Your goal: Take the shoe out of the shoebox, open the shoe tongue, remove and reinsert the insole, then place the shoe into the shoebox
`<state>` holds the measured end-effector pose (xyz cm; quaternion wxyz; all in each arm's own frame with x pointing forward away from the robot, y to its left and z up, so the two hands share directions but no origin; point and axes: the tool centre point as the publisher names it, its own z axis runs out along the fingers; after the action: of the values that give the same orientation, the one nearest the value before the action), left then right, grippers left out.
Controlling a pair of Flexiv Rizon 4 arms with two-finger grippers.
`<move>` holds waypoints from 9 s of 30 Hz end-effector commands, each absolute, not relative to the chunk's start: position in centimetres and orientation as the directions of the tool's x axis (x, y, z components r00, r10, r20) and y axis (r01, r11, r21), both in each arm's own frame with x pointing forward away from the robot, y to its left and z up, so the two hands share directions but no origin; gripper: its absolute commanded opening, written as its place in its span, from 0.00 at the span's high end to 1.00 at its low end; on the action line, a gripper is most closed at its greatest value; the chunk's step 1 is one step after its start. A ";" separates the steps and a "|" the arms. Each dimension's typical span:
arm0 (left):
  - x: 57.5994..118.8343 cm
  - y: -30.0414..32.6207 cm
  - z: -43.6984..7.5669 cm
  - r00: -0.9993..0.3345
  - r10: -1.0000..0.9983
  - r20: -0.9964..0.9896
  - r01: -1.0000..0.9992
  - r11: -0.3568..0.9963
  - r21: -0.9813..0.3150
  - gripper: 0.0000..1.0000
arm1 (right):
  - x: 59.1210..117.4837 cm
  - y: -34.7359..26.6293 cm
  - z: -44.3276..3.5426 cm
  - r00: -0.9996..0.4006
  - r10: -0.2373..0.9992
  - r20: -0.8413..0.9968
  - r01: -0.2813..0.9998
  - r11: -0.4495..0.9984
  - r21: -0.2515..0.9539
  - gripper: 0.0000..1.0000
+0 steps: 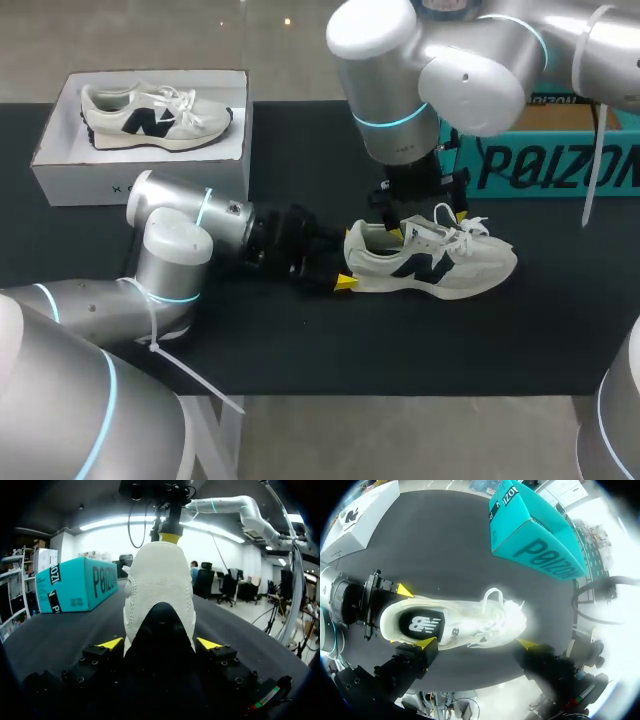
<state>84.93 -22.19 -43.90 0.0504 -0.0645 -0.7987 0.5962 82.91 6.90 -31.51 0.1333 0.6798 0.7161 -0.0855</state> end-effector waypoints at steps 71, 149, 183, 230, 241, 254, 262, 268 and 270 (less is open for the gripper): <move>85.0 -22.5 -44.4 -0.986 0.165 0.004 0.043 0.280 -0.959 1.00 | 84.6 2.6 -35.6 0.000 0.938 -0.346 0.998 0.023 0.063 1.00; 85.0 -22.5 -44.4 -0.986 0.165 0.004 0.043 0.280 -0.959 1.00 | 82.3 1.3 -30.1 -0.043 0.990 -0.132 0.987 0.063 0.151 0.00; 85.0 -22.5 -44.4 -0.986 0.165 0.004 0.043 0.280 -0.959 1.00 | 78.5 7.5 -26.3 -0.923 0.356 -0.147 0.361 0.933 -0.007 0.00; 85.0 -22.5 -44.4 -0.986 0.165 0.004 0.043 0.280 -0.959 1.00 | 83.1 8.5 -30.8 -0.967 0.256 0.016 0.256 0.966 0.023 1.00; 85.0 -22.5 -44.4 -0.986 0.165 0.004 0.043 0.280 -0.959 1.00 | 82.9 9.0 -31.6 -0.973 0.230 0.022 0.231 0.972 0.036 1.00; 85.0 -22.5 -44.4 -0.986 0.165 0.004 0.043 0.280 -0.959 1.00 | 82.9 9.0 -31.6 -0.973 0.230 0.022 0.231 0.972 0.036 1.00; 85.0 -22.5 -44.4 -0.986 0.165 0.004 0.043 0.280 -0.959 1.00 | 83.0 8.9 -31.8 -0.976 0.216 0.019 0.216 0.975 0.051 1.00; 85.0 -22.5 -44.4 -0.986 0.165 0.004 0.043 0.280 -0.959 1.00 | 83.2 8.7 -33.1 -0.979 0.205 0.017 0.206 0.976 0.068 1.00; 85.0 -22.5 -44.4 -0.986 0.165 0.004 0.043 0.280 -0.959 1.00 | 83.4 8.6 -33.6 -0.979 0.202 0.016 0.203 0.977 0.070 1.00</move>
<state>84.95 -22.35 -43.92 0.0506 -0.0647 -0.7987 0.5961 83.22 8.91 -32.67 -0.0041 0.1027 0.9943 0.0286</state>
